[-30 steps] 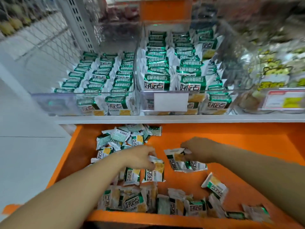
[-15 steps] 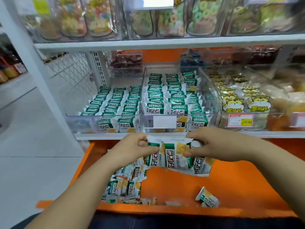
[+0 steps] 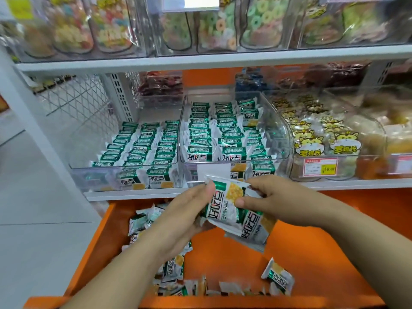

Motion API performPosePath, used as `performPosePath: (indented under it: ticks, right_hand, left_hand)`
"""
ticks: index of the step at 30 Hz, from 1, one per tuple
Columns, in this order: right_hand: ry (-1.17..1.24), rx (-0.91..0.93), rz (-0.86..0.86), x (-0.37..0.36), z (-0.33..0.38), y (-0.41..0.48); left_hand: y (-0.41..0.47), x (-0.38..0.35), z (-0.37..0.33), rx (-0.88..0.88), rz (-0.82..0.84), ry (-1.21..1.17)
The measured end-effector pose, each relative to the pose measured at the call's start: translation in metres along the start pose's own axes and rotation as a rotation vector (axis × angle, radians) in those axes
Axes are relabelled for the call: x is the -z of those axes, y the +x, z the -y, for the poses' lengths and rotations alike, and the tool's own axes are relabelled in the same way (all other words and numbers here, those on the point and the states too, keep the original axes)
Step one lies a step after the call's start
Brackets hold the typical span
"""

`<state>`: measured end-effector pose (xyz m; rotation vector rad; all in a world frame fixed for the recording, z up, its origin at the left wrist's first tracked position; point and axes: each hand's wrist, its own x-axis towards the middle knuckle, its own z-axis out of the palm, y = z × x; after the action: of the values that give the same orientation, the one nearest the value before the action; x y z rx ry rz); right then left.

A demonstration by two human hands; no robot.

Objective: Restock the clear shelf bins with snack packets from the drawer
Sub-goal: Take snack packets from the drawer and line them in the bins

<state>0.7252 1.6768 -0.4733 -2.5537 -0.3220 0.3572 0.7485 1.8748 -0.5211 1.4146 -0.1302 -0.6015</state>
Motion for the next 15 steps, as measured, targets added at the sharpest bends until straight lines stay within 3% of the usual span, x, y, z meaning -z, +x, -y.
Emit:
performPosePath:
  ticks: [6, 10, 12, 15]
  right_hand:
    - [0.073, 0.006, -0.048, -0.003, 0.004, 0.006]
    - [0.09, 0.013, -0.186, 0.009, 0.003, 0.003]
    - [0.238, 0.029, -0.227, 0.012, 0.003, 0.0]
    - [0.431, 0.078, -0.115, 0.01, 0.006, -0.001]
  left_hand:
    - [0.001, 0.01, 0.0, -0.093, -0.082, 0.177]
    - [-0.002, 0.018, -0.004, -0.19, -0.188, 0.413]
    - [-0.005, 0.019, -0.006, -0.231, -0.215, 0.54]
    - [-0.003, 0.017, -0.002, -0.233, -0.17, 0.604]
